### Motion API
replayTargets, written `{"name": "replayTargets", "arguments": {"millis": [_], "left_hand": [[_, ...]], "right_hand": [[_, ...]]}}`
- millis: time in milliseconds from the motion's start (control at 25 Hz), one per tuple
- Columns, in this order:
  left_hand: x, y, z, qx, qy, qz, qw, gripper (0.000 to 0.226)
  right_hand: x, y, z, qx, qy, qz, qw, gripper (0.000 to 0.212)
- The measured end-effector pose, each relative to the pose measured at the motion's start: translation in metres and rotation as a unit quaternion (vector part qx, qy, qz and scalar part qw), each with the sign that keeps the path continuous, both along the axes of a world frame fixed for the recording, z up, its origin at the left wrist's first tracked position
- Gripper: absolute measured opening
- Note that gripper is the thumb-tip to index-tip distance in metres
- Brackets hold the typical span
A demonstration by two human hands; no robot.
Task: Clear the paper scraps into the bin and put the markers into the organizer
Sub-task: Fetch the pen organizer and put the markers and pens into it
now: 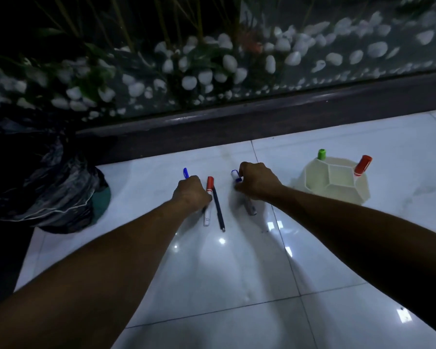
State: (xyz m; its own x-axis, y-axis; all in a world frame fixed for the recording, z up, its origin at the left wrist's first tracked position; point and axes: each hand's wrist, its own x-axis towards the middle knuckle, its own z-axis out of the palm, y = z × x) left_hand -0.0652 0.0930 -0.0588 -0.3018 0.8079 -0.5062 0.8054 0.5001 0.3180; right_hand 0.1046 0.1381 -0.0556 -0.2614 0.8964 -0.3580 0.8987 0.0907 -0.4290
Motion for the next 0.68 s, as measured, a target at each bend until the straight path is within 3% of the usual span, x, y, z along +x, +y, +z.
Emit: {"name": "replayTargets", "arguments": {"millis": [160, 360, 520, 680], "left_hand": [[-0.001, -0.003, -0.022, 0.015, 0.019, -0.027, 0.999, 0.028], [0.007, -0.001, -0.026, 0.025, 0.009, -0.011, 1.0, 0.022], [0.004, 0.003, -0.015, 0.035, -0.043, 0.036, 0.998, 0.027], [0.014, 0.009, 0.02, 0.102, -0.167, 0.089, 0.977, 0.018]], "right_hand": [[0.0, -0.005, -0.018, 0.022, -0.031, 0.005, 0.999, 0.026], [-0.001, 0.002, -0.022, 0.01, 0.002, -0.028, 1.0, 0.025], [0.002, 0.005, -0.006, -0.014, 0.052, -0.055, 0.997, 0.022], [0.016, 0.001, 0.026, -0.011, 0.112, -0.101, 0.989, 0.02]]}}
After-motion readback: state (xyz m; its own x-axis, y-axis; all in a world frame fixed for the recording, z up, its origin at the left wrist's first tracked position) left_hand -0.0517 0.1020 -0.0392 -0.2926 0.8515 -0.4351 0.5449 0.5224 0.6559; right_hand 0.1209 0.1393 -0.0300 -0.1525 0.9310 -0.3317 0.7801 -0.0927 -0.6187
